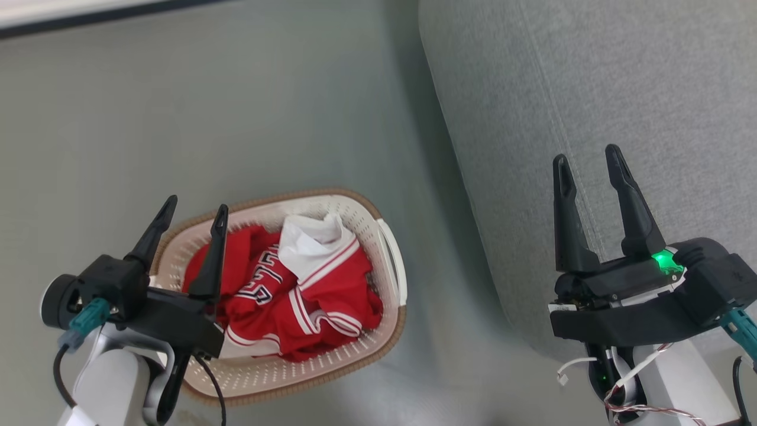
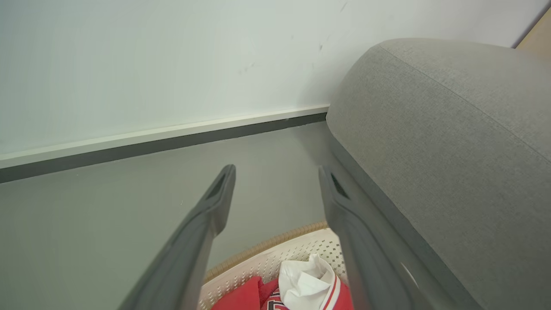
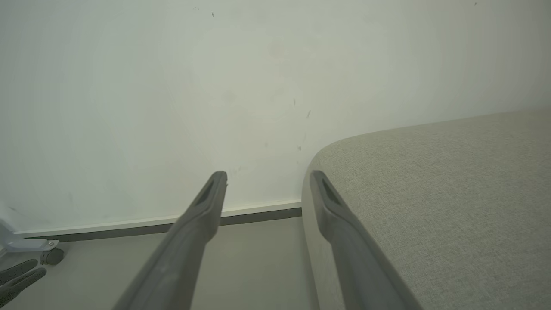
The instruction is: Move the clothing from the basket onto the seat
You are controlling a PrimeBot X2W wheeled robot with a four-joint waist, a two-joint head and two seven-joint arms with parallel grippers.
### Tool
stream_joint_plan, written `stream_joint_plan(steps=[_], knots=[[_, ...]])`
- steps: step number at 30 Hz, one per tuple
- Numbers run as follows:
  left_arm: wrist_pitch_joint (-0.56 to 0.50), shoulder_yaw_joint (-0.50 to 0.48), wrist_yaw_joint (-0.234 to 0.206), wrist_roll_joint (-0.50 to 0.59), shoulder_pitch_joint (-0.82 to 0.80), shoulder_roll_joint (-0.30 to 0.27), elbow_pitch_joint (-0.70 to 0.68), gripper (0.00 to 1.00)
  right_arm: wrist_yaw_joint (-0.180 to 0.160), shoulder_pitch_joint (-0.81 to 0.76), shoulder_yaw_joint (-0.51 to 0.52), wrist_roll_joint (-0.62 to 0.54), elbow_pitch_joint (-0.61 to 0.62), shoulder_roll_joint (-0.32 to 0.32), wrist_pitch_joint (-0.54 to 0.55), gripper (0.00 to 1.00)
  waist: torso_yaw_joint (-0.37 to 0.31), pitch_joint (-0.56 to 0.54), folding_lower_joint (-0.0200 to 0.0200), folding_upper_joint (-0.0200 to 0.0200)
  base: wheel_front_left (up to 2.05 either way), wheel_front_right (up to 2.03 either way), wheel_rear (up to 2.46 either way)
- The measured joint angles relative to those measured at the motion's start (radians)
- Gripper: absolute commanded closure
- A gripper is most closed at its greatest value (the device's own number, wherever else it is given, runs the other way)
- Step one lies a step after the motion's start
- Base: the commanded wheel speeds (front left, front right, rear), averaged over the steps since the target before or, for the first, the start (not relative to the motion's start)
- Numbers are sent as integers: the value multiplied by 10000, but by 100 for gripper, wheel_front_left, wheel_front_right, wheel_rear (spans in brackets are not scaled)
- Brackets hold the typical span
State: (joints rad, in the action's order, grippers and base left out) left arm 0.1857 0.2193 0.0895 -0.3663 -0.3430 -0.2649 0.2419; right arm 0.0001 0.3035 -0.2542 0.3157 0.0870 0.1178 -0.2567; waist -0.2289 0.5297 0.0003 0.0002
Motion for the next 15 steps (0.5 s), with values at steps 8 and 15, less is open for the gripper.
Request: stream_joint_plan(steps=[8,15], knots=[[-481,102,81,-2,-368,-251,941,0,88,499,-155,-84,199,-240,0,0,-337,982,0,1,0,0,0],[-1007,251,165,88,-907,-462,1603,0,130,742,-284,-84,447,-374,-2,0,-662,1633,-1,1,0,0,0]])
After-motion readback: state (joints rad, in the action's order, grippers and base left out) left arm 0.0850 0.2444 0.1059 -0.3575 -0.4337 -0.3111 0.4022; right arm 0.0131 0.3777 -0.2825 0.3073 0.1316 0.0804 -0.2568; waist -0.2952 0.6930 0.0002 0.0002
